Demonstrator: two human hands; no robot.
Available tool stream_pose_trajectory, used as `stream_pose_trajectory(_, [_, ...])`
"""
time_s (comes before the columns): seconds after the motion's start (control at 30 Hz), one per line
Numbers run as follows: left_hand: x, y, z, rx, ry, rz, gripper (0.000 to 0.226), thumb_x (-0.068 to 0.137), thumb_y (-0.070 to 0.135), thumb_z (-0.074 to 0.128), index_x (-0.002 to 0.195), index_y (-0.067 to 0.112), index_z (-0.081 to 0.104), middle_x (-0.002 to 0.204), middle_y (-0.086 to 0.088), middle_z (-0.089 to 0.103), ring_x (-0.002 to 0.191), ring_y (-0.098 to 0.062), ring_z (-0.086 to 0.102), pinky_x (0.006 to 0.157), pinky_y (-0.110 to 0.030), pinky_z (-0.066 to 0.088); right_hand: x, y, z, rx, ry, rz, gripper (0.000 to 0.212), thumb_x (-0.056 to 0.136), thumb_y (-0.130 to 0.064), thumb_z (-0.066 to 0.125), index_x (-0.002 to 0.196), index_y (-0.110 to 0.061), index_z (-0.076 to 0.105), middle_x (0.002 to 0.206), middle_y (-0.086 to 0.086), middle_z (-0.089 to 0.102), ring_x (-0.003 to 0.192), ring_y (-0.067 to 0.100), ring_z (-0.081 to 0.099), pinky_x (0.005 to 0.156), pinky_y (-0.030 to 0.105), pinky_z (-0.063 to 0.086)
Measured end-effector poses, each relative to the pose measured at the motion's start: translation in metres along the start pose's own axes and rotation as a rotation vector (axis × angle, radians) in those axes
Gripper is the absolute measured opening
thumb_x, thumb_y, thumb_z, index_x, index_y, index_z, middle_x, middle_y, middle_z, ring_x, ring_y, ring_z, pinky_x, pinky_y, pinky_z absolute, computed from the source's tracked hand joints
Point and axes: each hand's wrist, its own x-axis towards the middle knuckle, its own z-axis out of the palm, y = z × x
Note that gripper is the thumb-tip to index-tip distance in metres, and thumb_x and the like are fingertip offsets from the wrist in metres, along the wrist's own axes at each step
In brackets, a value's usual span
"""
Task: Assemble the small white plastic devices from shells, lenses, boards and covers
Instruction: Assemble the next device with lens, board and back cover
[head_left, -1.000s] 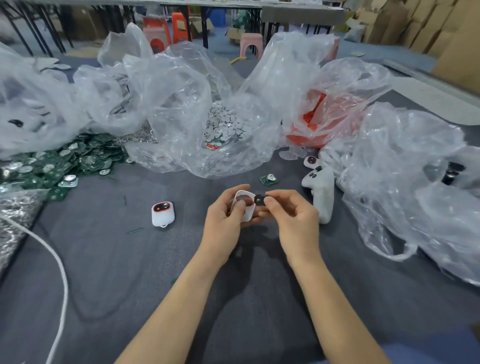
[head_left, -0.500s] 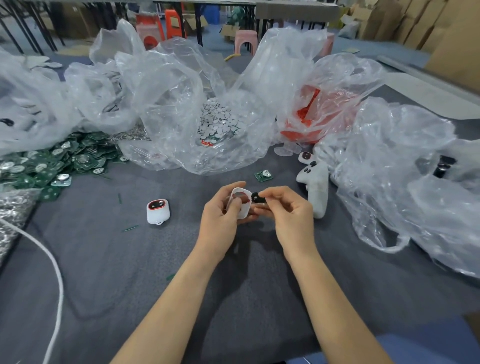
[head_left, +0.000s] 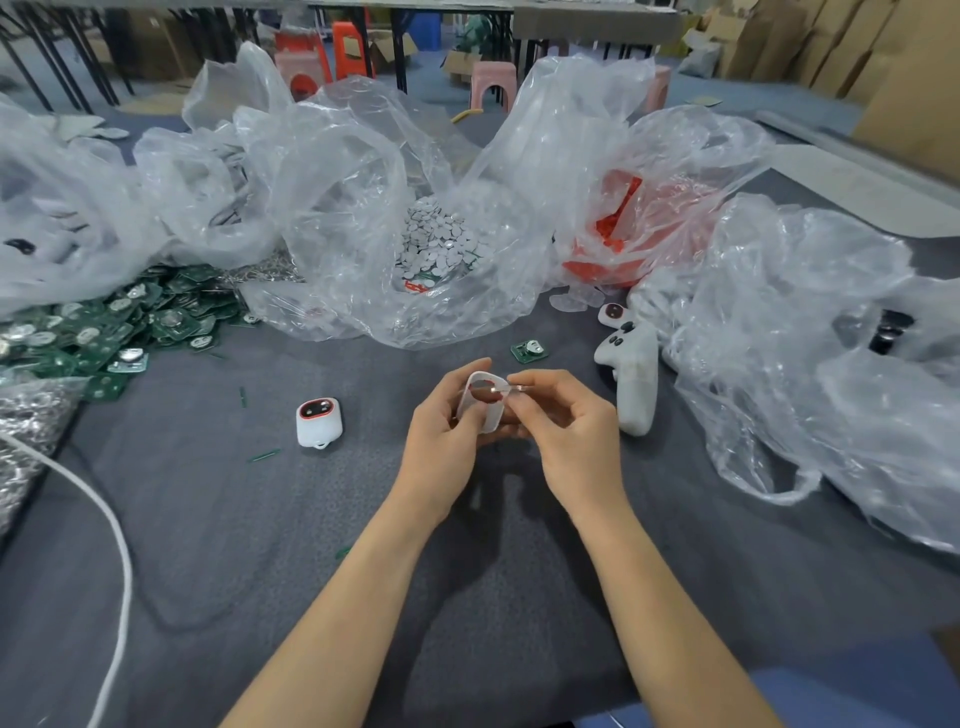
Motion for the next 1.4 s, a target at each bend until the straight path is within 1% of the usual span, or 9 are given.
stream_pose_trajectory(0.23, [0.001, -0.003, -0.004, -0.044, -0.053, -0.001, 0.032, 0.096, -0.007, 0.045, 0.108, 0.014, 0.065, 0.107, -0.007, 0.068, 0.102, -0.019, 0.066, 0.08, -0.025, 0.054, 0.002, 0.002, 0.0, -0.122, 0.059, -0.029, 0.008, 0.085, -0.016, 0.07, 0.088, -0.021, 0.074, 0.084, -0.008, 0.065, 0.074, 0.008, 0.062, 0.069, 0.024, 0.048])
stream_pose_trajectory(0.4, [0.002, -0.005, -0.01, -0.095, -0.139, -0.029, 0.027, 0.092, 0.003, 0.057, 0.101, 0.024, 0.072, 0.101, -0.008, 0.07, 0.095, -0.019, 0.067, 0.08, -0.026, 0.054, 0.002, 0.001, 0.006, 0.052, 0.141, 0.073, 0.016, 0.079, -0.011, 0.076, 0.071, -0.018, 0.065, 0.089, 0.01, 0.058, 0.062, 0.017, 0.059, 0.049, 0.018, 0.046])
stream_pose_trajectory(0.47, [0.003, -0.005, -0.011, -0.095, -0.147, -0.047, 0.023, 0.086, 0.01, 0.062, 0.099, 0.026, 0.073, 0.097, -0.006, 0.071, 0.091, -0.018, 0.067, 0.078, -0.026, 0.054, 0.003, 0.0, 0.007, 0.093, 0.15, 0.09, 0.02, 0.079, -0.008, 0.075, 0.072, -0.016, 0.058, 0.084, 0.014, 0.06, 0.056, 0.014, 0.059, 0.049, 0.02, 0.047])
stream_pose_trajectory(0.57, [0.003, -0.006, -0.012, -0.074, -0.14, -0.05, 0.021, 0.083, 0.014, 0.064, 0.099, 0.026, 0.072, 0.094, -0.004, 0.071, 0.089, -0.018, 0.068, 0.078, -0.028, 0.055, 0.003, -0.001, 0.006, 0.144, 0.096, 0.118, 0.02, 0.081, -0.003, 0.071, 0.084, -0.017, 0.056, 0.077, 0.006, 0.063, 0.06, 0.014, 0.058, 0.048, 0.021, 0.046])
stream_pose_trajectory(0.77, [-0.001, -0.006, -0.011, -0.001, -0.137, -0.005, 0.019, 0.095, 0.005, 0.054, 0.105, 0.016, 0.066, 0.094, -0.005, 0.073, 0.087, -0.017, 0.069, 0.077, -0.027, 0.055, 0.005, -0.002, 0.001, 0.214, 0.013, 0.241, 0.028, 0.083, 0.001, 0.066, 0.103, -0.017, 0.06, 0.079, -0.003, 0.063, 0.056, 0.005, 0.056, 0.045, 0.018, 0.042])
stream_pose_trajectory(0.9, [-0.002, -0.004, -0.009, 0.028, -0.126, 0.004, 0.021, 0.096, 0.002, 0.052, 0.103, 0.014, 0.066, 0.091, -0.005, 0.073, 0.085, -0.016, 0.069, 0.076, -0.029, 0.056, 0.004, -0.003, 0.001, 0.155, -0.021, 0.236, 0.031, 0.083, 0.002, 0.065, 0.104, -0.021, 0.064, 0.087, 0.003, 0.062, 0.058, 0.01, 0.052, 0.044, 0.017, 0.039])
stream_pose_trajectory(1.07, [-0.001, -0.002, -0.008, 0.033, -0.092, -0.008, 0.014, 0.096, 0.008, 0.054, 0.101, 0.013, 0.066, 0.088, -0.007, 0.073, 0.083, -0.018, 0.069, 0.077, -0.032, 0.058, 0.004, -0.004, -0.001, 0.107, -0.035, 0.21, 0.031, 0.081, -0.001, 0.067, 0.104, -0.022, 0.066, 0.091, 0.003, 0.064, 0.073, 0.012, 0.056, 0.055, 0.018, 0.04])
stream_pose_trajectory(1.2, [-0.002, -0.001, -0.007, 0.046, -0.086, 0.014, 0.014, 0.096, 0.009, 0.054, 0.1, 0.013, 0.067, 0.09, -0.008, 0.071, 0.086, -0.017, 0.066, 0.076, -0.029, 0.056, 0.003, -0.006, 0.0, 0.197, -0.029, 0.24, 0.027, 0.083, -0.001, 0.067, 0.103, -0.017, 0.066, 0.082, 0.003, 0.065, 0.061, 0.006, 0.059, 0.046, 0.015, 0.04])
stream_pose_trajectory(1.4, [-0.004, 0.001, -0.005, 0.062, -0.101, 0.017, 0.023, 0.081, 0.023, 0.07, 0.103, 0.02, 0.068, 0.089, 0.003, 0.071, 0.078, -0.013, 0.068, 0.064, -0.023, 0.053, 0.004, -0.004, -0.003, 0.293, -0.012, 0.261, 0.021, 0.084, -0.002, 0.066, 0.096, -0.02, 0.066, 0.071, -0.003, 0.071, 0.06, 0.005, 0.063, 0.051, 0.019, 0.048])
